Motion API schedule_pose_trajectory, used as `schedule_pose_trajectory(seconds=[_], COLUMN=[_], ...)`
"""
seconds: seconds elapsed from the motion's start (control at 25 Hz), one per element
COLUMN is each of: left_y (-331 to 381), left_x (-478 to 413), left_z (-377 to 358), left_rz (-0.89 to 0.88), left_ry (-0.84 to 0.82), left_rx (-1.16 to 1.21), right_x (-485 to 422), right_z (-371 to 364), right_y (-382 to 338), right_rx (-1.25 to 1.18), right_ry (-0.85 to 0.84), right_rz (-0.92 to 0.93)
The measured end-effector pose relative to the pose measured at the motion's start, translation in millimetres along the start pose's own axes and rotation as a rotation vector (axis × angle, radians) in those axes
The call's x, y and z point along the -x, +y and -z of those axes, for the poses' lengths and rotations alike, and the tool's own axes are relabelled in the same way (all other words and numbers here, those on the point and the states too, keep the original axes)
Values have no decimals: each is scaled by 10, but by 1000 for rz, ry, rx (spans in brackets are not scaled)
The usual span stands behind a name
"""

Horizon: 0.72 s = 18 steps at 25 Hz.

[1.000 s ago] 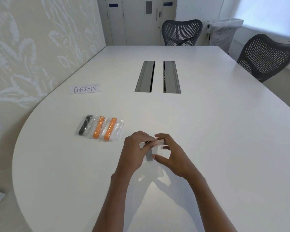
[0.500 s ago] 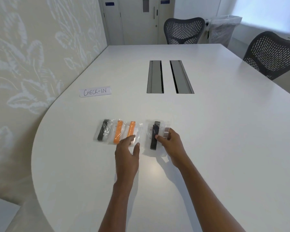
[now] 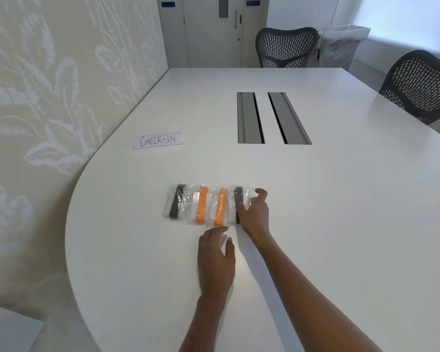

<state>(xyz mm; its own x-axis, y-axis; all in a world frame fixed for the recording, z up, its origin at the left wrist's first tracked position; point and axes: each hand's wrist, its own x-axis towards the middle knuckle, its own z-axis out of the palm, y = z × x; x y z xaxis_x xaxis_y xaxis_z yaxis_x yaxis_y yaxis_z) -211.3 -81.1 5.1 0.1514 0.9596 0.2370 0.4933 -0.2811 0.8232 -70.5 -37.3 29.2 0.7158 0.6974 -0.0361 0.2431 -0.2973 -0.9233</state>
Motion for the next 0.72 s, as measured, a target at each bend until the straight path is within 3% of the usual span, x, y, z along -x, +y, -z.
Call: schedule_pose_trajectory(seconds=[0.12, 0.32, 0.44, 0.56, 0.72], left_y=[-46, -54, -18, -97, -314], left_x=[-2, -131, -414, -841, -1376], left_z=[-1, 126, 342, 588, 773], left_rz=[-18, -37, -93, -106, 153], left_ry=[-37, -145, -40, 98, -10], left_rx=[-15, 98, 164, 47, -211], right_x=[87, 108, 118, 126, 119], right_z=[-187, -235, -262, -259, -274], right_y=[76, 185, 178, 157, 120], right_rx=[274, 507, 544, 531, 500], right_ry=[131, 129, 163, 194, 191], right_rz=[97, 213, 231, 237, 191])
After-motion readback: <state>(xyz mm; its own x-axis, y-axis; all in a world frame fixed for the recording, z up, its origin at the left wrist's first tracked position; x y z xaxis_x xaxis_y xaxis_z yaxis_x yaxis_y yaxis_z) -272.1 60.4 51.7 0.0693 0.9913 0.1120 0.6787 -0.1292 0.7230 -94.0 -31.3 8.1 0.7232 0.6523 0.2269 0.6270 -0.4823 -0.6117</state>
